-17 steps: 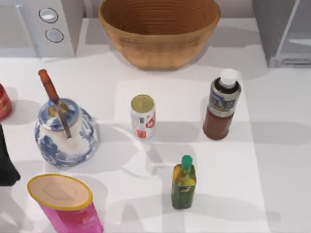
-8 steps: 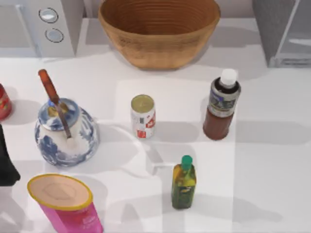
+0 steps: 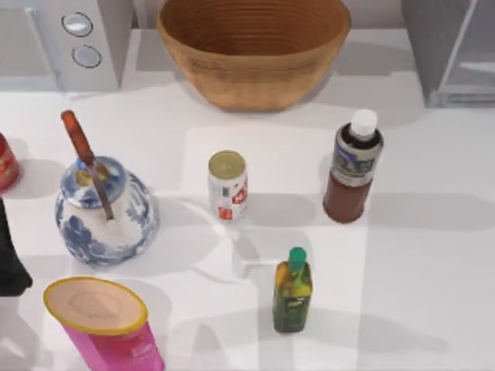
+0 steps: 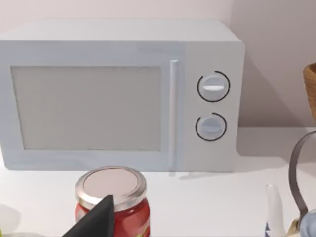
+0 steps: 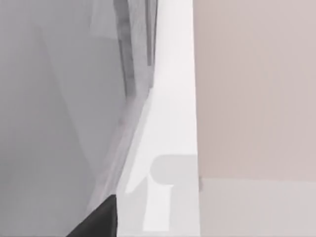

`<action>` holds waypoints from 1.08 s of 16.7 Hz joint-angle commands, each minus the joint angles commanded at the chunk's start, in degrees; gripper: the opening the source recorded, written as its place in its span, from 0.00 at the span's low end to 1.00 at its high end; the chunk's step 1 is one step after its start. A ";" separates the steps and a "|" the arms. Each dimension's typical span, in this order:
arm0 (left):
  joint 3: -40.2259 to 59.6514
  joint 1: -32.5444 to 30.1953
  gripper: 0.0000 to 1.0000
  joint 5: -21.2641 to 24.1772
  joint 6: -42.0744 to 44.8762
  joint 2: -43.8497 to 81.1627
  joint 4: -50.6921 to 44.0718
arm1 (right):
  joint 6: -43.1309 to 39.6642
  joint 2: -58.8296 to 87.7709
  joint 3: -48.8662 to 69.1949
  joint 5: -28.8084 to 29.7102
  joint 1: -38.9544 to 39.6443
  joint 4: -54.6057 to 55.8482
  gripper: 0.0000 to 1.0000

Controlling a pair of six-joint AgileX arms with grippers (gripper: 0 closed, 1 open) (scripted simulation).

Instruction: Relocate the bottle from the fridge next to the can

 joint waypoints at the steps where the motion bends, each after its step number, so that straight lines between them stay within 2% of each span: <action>1: 0.00 0.00 1.00 0.00 0.00 0.00 0.00 | 1.02 -0.24 -0.40 1.09 1.23 0.58 1.00; 5: 0.00 0.00 1.00 0.00 0.00 0.00 0.00 | 8.50 -2.06 -3.73 9.24 11.83 4.70 1.00; 13: 0.00 0.00 1.00 0.00 0.00 0.00 0.00 | 29.45 -9.13 -14.03 33.63 44.23 16.56 1.00; 16: 0.00 0.00 1.00 0.00 0.00 0.00 0.00 | 34.56 -11.34 -16.60 39.55 50.55 19.61 1.00; 18: 0.00 0.00 1.00 0.00 0.00 0.00 0.00 | 35.63 -11.85 -17.13 40.70 51.72 20.27 1.00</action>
